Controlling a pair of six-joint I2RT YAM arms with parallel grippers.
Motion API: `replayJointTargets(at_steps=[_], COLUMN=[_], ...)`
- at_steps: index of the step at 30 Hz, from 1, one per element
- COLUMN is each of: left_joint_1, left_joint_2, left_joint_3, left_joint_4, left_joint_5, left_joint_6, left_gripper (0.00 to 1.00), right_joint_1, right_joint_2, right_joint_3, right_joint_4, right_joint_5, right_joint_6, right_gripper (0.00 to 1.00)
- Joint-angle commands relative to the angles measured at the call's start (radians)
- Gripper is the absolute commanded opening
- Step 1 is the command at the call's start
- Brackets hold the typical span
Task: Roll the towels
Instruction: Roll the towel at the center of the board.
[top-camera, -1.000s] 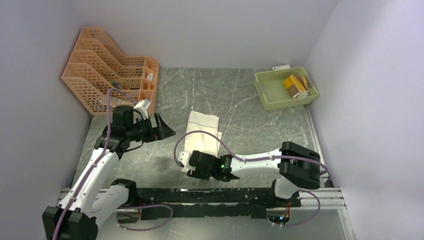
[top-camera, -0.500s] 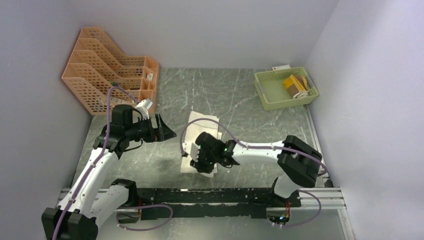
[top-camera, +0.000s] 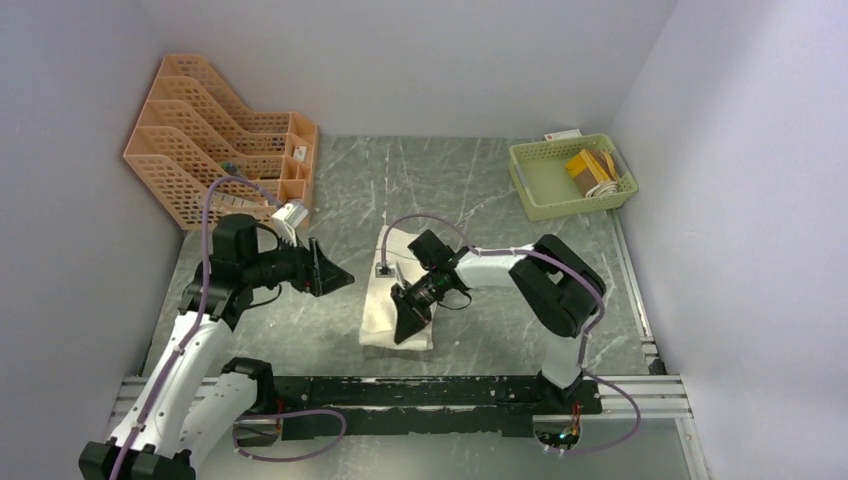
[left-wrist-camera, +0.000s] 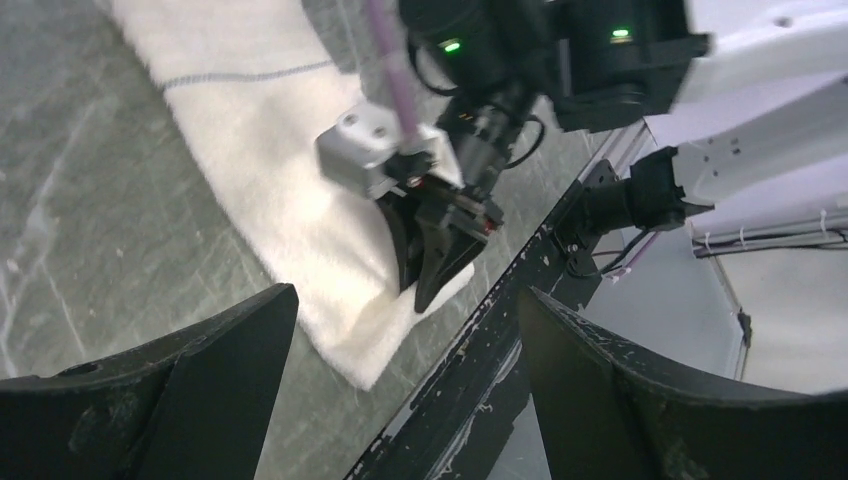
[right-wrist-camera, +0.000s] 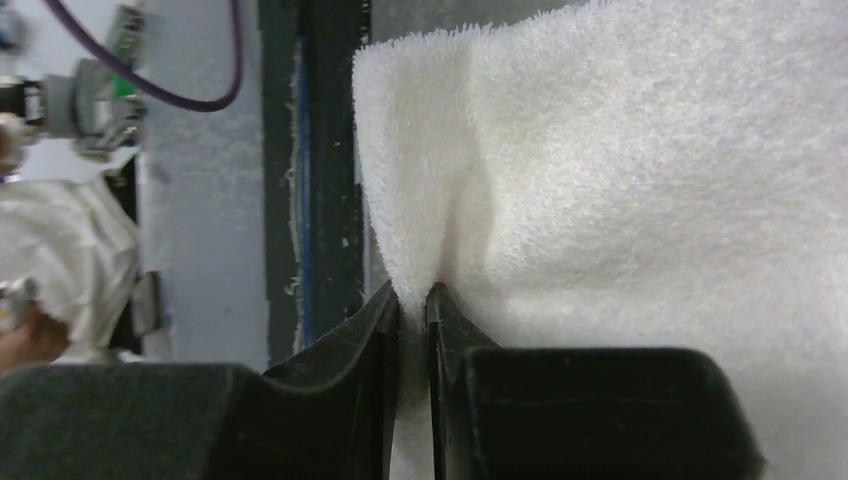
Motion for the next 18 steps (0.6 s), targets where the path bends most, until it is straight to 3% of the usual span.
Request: replayJointTargets(at_steps=[1,7,9,12,18], left_joint_1=[0.008,-0.052,-0.124,-0.261,-0.513], left_joint_2=[-0.04,0.018,0.04,0.11,0.282], left_joint_3=[-0.023,-0.028,-0.024,0.008,0.057], left_joint_4=[0.152,0.216,0.225,0.209,0.236], left_joint_5=[0.129,0.149,0.091,-0.039,-0.26], left_joint_6=[0.061,0.091,0.127,0.19,0.304], left_gripper=[0.92,0.93,0.94,0.93,0.9], right_joint_1=[-0.027,-0.158,-0.209,-0.251,-0.264], right_joint_2=[0.059,0.06,0.078,0.141,0.226], right_joint_3=[0.039,0.053,0.07,0.139,0.145], right_joint_4=[-0.026,0.048,0.015,-0.088,-0.036], right_joint_5=[-0.258,-0.382,-0.4,-0.386,-0.314], right_joint_6=[0.019,0.115,0.109,0.063,0.148], right_gripper=[0.14,0.06,0.0,0.0,0.0])
